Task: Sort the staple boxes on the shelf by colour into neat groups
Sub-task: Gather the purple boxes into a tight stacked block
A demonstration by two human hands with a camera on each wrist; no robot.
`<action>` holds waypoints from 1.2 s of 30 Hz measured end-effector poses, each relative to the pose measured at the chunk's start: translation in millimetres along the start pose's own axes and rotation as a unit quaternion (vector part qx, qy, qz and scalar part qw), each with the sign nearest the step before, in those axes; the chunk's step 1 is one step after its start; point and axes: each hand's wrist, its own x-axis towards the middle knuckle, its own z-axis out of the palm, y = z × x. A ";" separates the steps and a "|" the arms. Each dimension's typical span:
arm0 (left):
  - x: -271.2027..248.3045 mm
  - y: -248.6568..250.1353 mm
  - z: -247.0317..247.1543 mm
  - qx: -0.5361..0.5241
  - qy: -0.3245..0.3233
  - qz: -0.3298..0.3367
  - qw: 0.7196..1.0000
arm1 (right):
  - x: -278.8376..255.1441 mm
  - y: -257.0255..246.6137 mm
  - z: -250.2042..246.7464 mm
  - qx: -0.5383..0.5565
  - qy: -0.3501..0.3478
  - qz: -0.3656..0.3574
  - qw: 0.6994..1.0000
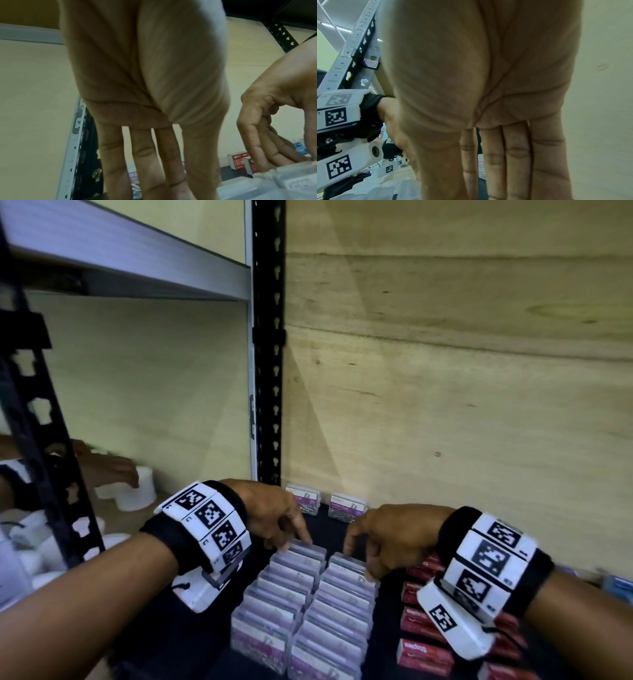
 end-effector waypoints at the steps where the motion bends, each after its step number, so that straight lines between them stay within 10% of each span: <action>1: -0.5 0.5 -0.1 0.001 0.000 0.000 1.000 | -0.3 -0.4 0.0 0.000 -0.001 -0.001 1.000; 20: 4.1 -3.7 -9.9 -0.027 -0.050 -0.011 0.998 | 5.3 9.3 -1.9 0.047 -0.012 -0.028 0.998; 29: 30.9 -16.5 -30.9 0.033 0.147 -0.043 0.988 | 45.0 34.9 -21.7 -0.044 0.159 0.077 0.983; 36: 59.7 -37.3 -35.9 0.099 0.149 -0.065 0.982 | 77.8 45.4 -22.9 -0.074 0.163 0.112 0.977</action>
